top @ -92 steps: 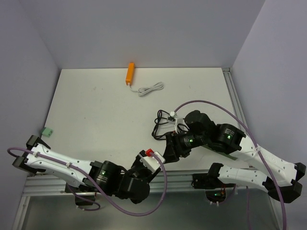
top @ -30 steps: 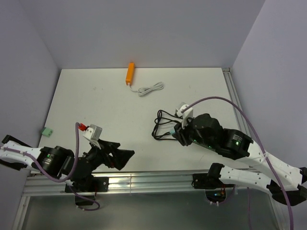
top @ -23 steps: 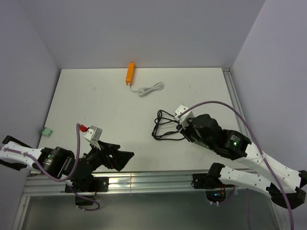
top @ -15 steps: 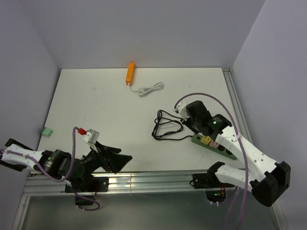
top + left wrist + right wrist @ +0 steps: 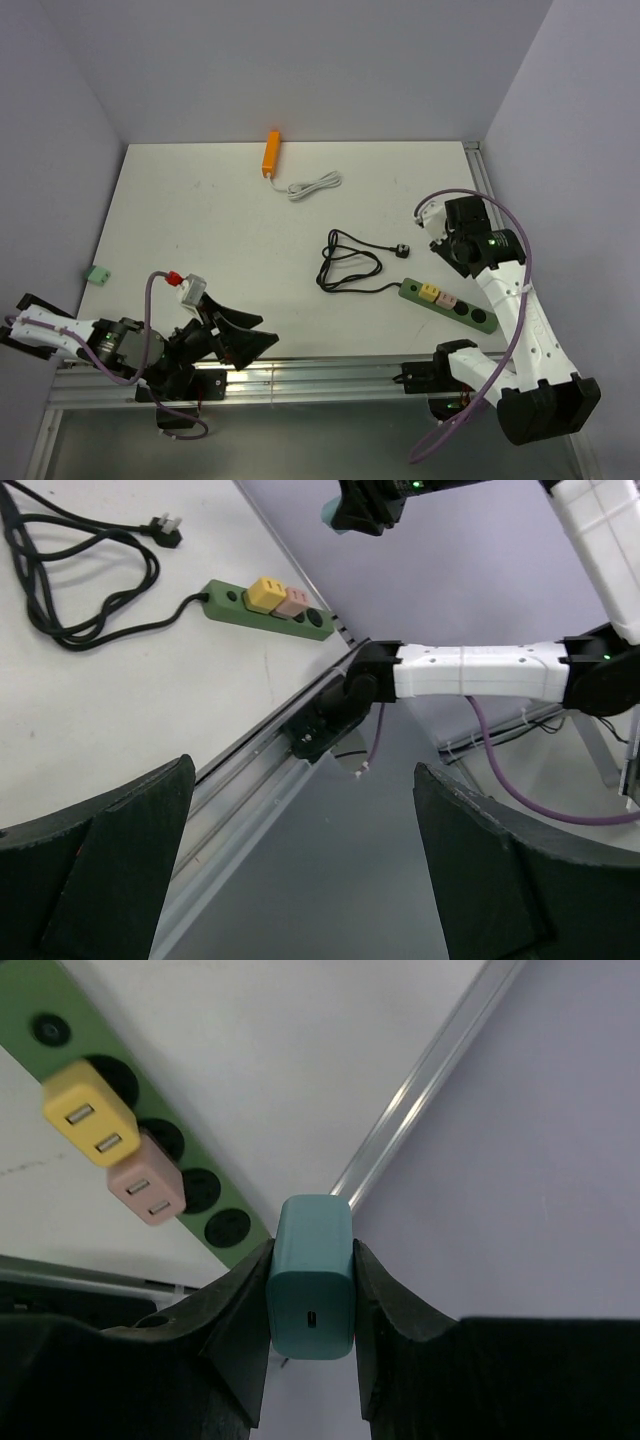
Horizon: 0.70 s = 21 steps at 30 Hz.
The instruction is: Insert the plug
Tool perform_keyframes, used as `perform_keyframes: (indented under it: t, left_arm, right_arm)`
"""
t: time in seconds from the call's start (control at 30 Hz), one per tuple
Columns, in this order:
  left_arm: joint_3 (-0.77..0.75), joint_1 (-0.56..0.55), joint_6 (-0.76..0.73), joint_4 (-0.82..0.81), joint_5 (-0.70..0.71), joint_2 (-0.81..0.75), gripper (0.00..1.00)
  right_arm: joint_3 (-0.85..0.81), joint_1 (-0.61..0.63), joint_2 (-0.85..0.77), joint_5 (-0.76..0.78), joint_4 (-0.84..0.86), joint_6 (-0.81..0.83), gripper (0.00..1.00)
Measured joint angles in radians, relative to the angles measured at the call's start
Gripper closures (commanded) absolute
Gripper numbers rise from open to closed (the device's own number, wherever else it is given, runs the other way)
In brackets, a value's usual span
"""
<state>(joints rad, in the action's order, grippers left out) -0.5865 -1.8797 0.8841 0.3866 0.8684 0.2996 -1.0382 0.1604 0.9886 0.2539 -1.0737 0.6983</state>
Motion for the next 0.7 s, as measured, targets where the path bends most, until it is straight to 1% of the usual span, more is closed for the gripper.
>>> perform_keyframes:
  t: [0.1,0.17,0.3,0.53,0.7]
  left_arm:
    - [0.021,0.0,-0.018,-0.034,-0.024,-0.019,0.05]
    - [0.038,0.0,-0.027,-0.049,-0.038,-0.036,0.05]
    - [0.076,0.0,-0.039,-0.082,-0.062,-0.069,0.05]
    - [0.111,0.0,-0.057,-0.135,-0.063,-0.075,0.05]
    - [0.13,0.0,-0.077,-0.181,-0.059,-0.061,0.06]
  right_arm:
    - [0.0,-0.058,0.004,0.019,-0.032,0.019,1.0]
    - [0.016,-0.124,-0.009,0.023,-0.036,0.059,1.0]
    - [0.129,-0.218,-0.093,0.031,-0.072,0.14,1.0]
    - [0.274,-0.244,-0.236,-0.03,-0.026,0.229,1.0]
    - [0.327,-0.248,-0.272,-0.09,-0.047,0.254,1.0]
